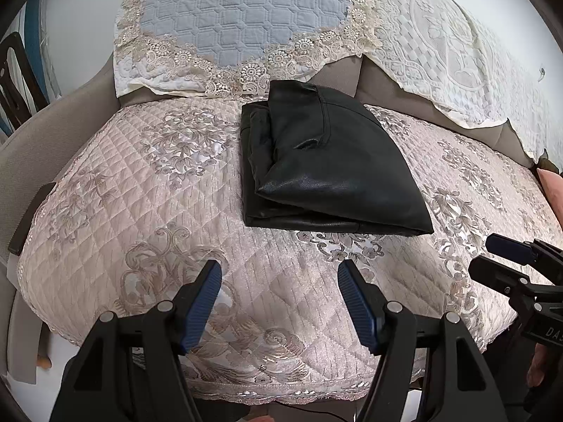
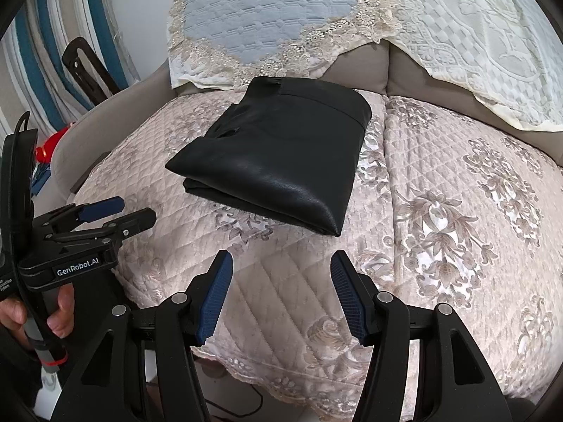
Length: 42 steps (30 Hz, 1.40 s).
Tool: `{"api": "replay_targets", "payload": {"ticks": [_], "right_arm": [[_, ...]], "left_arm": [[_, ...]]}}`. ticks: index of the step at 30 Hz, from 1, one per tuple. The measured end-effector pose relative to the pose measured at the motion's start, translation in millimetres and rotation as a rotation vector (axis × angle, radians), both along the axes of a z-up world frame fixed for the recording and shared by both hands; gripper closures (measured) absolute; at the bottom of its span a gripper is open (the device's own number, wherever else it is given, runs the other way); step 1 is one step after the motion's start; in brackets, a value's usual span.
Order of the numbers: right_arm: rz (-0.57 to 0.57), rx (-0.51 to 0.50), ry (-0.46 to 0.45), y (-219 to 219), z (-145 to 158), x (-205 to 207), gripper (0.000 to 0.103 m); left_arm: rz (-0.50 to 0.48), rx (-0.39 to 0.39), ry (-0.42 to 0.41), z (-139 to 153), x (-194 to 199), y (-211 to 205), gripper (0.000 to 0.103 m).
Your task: Fold large clothes
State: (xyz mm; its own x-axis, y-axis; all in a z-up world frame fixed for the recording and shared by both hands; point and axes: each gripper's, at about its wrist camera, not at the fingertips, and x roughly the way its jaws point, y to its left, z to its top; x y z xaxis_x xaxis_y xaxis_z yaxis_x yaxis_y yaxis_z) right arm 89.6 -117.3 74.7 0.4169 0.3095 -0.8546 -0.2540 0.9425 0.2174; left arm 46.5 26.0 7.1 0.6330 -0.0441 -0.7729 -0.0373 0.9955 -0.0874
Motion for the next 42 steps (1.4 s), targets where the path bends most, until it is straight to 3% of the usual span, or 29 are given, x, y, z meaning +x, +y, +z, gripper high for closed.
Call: {"api": "replay_targets", "payload": {"ticks": [42], "right_arm": [[-0.002,0.012,0.005,-1.4,-3.4,-2.7,0.044]], "left_arm": [[-0.026,0.027,0.009,-1.8,1.1,-7.4,0.033]]}}
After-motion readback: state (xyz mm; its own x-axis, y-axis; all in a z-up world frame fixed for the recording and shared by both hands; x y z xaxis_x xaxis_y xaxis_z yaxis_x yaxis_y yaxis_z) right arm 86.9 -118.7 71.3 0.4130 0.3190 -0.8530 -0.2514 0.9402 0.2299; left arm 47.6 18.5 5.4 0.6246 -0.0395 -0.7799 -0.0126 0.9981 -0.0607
